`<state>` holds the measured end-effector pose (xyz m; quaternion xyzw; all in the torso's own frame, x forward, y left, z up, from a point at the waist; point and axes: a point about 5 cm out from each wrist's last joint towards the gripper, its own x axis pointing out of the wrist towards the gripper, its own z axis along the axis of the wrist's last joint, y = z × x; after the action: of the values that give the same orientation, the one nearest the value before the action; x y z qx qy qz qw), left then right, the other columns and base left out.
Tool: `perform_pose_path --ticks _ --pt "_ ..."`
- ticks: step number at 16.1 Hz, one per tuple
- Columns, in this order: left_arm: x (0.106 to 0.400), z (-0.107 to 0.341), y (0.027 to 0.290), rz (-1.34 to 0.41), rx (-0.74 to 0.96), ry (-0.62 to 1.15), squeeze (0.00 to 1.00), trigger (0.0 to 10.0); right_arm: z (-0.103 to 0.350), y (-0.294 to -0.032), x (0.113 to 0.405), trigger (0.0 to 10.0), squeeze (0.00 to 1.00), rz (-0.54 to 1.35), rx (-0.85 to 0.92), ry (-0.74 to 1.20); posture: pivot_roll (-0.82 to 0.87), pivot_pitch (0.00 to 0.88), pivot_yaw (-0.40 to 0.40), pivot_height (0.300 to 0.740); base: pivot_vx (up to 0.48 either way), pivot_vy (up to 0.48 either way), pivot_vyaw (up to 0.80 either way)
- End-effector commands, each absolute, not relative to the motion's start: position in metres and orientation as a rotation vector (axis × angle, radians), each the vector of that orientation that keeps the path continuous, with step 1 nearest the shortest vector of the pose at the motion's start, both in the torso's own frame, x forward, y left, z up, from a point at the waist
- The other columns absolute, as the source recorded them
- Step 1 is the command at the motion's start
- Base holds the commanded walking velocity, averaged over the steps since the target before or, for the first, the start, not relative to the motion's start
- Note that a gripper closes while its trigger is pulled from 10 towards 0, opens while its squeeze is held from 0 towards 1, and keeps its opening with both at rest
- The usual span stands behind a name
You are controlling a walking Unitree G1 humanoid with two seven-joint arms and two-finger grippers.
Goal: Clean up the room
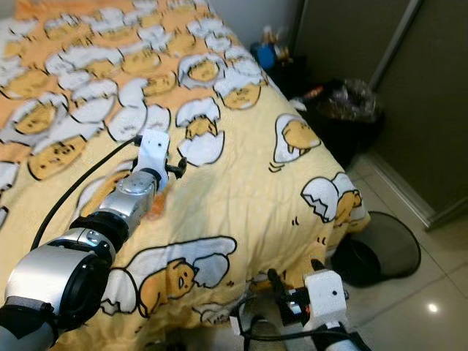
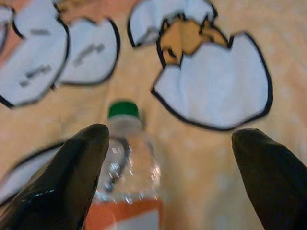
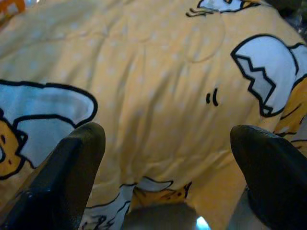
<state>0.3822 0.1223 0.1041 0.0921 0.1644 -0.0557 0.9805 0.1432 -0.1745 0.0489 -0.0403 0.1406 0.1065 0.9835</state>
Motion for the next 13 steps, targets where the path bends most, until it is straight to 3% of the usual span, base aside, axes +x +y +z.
perform_pose_path --ticks 1,10,11,12,13 --pt "0.377 0.093 0.123 -0.129 0.205 0.383 0.0 10.0 0.053 -0.175 0.142 10.0 0.0 0.215 -0.065 0.288 -0.34 0.206 0.059 0.74 0.0 0.0 0.0" --pt "0.347 0.044 0.145 -0.056 0.337 0.596 0.0 10.0 0.054 -0.17 0.141 10.0 0.0 0.212 -0.038 0.344 -0.34 0.182 0.056 0.74 0.0 0.0 0.0" --pt "0.345 0.042 0.145 -0.067 0.347 0.605 0.0 1.1 0.055 -0.17 0.144 10.0 0.0 0.214 -0.041 0.343 -0.34 0.175 0.054 0.74 0.0 0.0 0.0" --pt "0.345 0.042 0.146 -0.073 0.355 0.602 0.0 0.0 0.056 -0.172 0.147 10.0 0.0 0.214 -0.045 0.343 -0.34 0.168 0.052 0.74 0.0 0.0 0.0" --pt "0.345 0.042 0.149 -0.063 0.374 0.6 0.0 0.0 0.055 -0.172 0.149 10.0 0.0 0.217 -0.048 0.347 -0.33 0.167 0.05 0.74 0.0 0.0 0.0"
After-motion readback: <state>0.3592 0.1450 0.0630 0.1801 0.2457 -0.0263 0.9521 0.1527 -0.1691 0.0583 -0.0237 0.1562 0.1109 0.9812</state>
